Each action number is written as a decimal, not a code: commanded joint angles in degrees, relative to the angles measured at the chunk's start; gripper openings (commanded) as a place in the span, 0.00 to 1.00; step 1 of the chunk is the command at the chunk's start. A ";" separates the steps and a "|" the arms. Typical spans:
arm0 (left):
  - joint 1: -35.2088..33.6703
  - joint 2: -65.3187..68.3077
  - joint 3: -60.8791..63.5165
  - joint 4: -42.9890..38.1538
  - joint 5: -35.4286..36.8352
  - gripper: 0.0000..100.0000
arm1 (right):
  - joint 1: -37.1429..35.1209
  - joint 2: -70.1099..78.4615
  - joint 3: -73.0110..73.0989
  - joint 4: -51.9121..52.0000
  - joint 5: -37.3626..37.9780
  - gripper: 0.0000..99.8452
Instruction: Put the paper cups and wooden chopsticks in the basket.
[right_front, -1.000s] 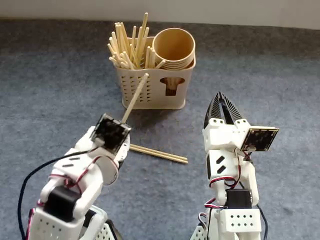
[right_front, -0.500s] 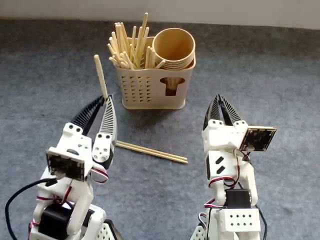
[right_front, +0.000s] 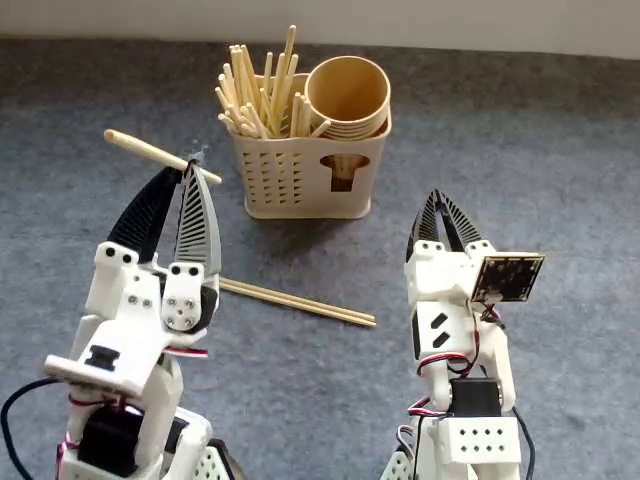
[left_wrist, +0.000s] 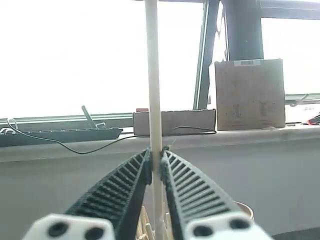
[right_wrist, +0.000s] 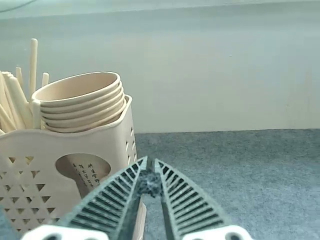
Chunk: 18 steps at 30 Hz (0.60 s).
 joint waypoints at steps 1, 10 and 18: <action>0.04 10.42 -4.62 -4.84 0.44 0.01 | -0.57 -0.66 -0.48 -0.40 1.14 0.01; -0.22 40.04 -25.54 -6.86 0.53 0.01 | -0.57 -0.66 -0.48 -0.40 1.23 0.01; -0.31 60.70 -42.95 -6.77 0.62 0.01 | -0.57 -0.75 -0.48 -0.40 1.23 0.01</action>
